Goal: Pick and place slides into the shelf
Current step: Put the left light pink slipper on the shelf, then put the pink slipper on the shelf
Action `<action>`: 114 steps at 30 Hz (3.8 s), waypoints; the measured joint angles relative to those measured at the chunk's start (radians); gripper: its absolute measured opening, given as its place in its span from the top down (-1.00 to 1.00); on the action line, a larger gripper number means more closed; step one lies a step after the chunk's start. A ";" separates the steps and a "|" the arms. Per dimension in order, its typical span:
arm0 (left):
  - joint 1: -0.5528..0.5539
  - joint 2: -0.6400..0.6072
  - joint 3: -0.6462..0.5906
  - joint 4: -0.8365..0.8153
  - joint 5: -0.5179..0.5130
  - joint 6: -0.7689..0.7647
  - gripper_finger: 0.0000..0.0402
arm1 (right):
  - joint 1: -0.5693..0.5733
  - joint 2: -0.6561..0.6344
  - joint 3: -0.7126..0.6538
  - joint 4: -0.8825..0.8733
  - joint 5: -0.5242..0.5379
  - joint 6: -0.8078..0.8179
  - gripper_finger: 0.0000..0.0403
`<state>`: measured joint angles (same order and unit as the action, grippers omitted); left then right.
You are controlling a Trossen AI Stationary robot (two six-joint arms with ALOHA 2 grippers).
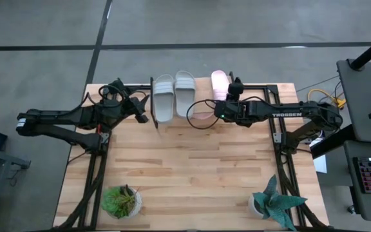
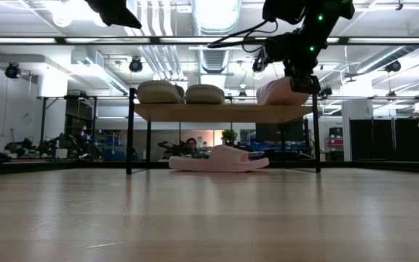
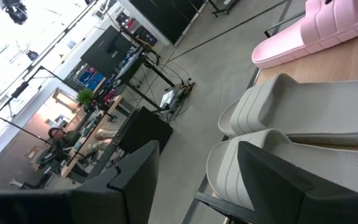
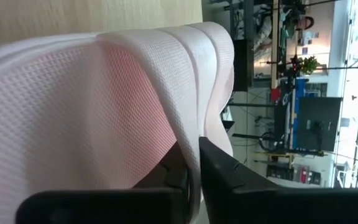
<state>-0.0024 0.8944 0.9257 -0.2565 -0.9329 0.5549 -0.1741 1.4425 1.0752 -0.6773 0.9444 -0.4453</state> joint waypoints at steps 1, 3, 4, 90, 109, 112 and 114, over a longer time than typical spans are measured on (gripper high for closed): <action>0.000 0.000 0.000 0.000 0.000 0.000 -0.01 | 0.000 0.000 0.000 0.000 0.000 -0.001 0.88; 0.000 0.000 0.000 0.000 0.000 0.000 -0.01 | 0.000 0.000 0.000 0.001 0.000 -0.012 0.81; 0.000 0.000 0.000 0.000 0.000 0.000 -0.01 | 0.000 0.000 0.000 0.001 0.000 -0.014 0.78; 0.000 0.000 -0.055 -0.023 0.028 -0.052 -0.01 | 0.172 -0.043 0.334 -0.283 -0.499 0.253 -0.35; 0.000 -0.082 -0.064 -0.022 0.015 -0.059 -0.01 | 0.403 -0.019 -0.121 0.223 -0.435 0.164 -0.23; 0.000 -0.105 -0.066 -0.024 0.015 -0.090 -0.01 | 0.394 -0.008 -0.180 0.299 -0.435 0.115 -0.22; 0.000 -0.113 -0.066 -0.023 0.015 -0.103 -0.01 | 0.389 0.010 -0.214 0.371 -0.436 0.084 -0.22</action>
<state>-0.0025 0.7813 0.8593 -0.2795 -0.9180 0.4522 0.2152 1.4528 0.8614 -0.3062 0.5086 -0.3609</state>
